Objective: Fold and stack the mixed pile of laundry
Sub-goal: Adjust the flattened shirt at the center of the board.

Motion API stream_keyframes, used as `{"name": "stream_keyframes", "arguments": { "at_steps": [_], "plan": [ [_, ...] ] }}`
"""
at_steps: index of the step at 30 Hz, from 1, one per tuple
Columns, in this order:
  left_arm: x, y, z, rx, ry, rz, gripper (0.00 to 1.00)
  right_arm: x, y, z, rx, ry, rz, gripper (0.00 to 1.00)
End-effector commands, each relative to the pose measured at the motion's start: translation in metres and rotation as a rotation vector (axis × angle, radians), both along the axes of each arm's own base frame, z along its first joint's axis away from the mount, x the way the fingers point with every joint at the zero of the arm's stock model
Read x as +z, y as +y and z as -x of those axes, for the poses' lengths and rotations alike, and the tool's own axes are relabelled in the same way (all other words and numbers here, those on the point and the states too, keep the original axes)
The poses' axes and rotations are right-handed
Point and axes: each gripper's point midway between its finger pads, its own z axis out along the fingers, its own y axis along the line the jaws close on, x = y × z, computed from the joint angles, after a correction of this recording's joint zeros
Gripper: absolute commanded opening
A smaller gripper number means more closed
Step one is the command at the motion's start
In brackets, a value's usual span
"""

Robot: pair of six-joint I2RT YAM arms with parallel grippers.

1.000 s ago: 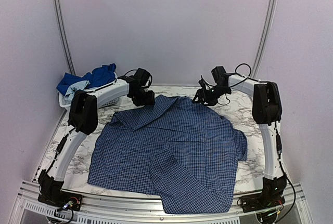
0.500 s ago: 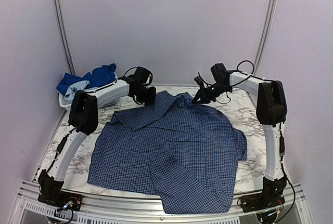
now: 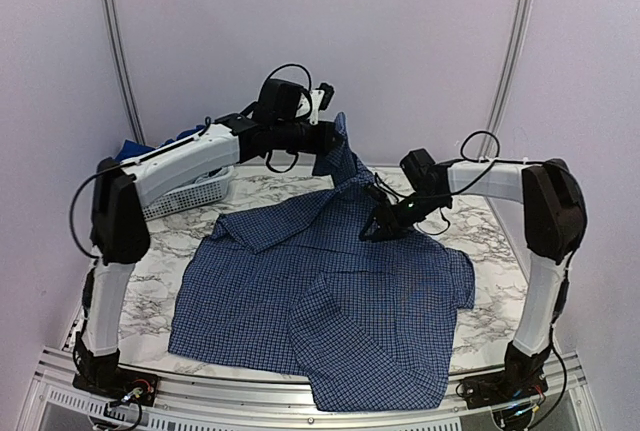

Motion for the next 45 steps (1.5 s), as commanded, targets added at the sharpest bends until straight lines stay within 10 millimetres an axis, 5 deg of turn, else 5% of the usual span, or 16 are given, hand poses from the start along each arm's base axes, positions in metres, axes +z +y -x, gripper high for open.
{"name": "stream_keyframes", "arguments": {
  "at_steps": [1,4,6,11,15,17,19,24,30,34,38,45],
  "plan": [
    [0.039,-0.011,0.103,-0.280,-0.210,-0.061,0.00,0.122,-0.028,-0.010,-0.027,-0.261,-0.198,0.64],
    [0.032,-0.005,0.163,-0.386,-0.312,-0.145,0.00,0.169,-0.059,-0.005,-0.091,-0.360,-0.259,0.69],
    [0.012,0.000,0.203,-0.473,-0.392,-0.290,0.00,0.179,-0.077,-0.004,-0.143,-0.382,-0.262,0.69],
    [-0.075,0.024,0.279,-0.644,-0.494,-0.704,0.00,0.144,-0.104,-0.012,-0.234,-0.324,-0.190,0.68],
    [-0.127,0.074,0.299,-0.611,-0.581,-1.034,0.00,0.120,-0.101,-0.011,-0.209,-0.266,-0.159,0.65],
    [-0.126,0.091,0.293,-0.534,-0.606,-1.096,0.04,0.118,-0.098,-0.010,-0.197,-0.267,-0.158,0.65],
    [-0.126,0.113,0.288,-0.447,-0.620,-1.129,0.22,0.114,-0.090,-0.007,-0.175,-0.257,-0.149,0.66],
    [-0.088,0.139,0.276,-0.204,-0.578,-0.903,0.55,0.089,-0.057,-0.005,-0.075,-0.255,-0.051,0.68],
    [-0.069,0.158,0.243,0.065,-0.342,-0.602,0.70,0.077,-0.034,-0.052,-0.098,-0.269,-0.007,0.71],
    [-0.076,0.151,0.222,0.122,-0.167,-0.486,0.83,0.055,-0.012,-0.066,-0.045,-0.204,0.013,0.63],
    [-0.082,0.147,0.209,0.156,-0.046,-0.388,0.97,0.025,-0.005,-0.045,0.006,-0.108,0.055,0.46],
    [-0.095,0.156,0.208,0.188,0.073,-0.296,0.99,-0.009,-0.013,0.061,0.080,0.058,0.113,0.30]
  ]
}}
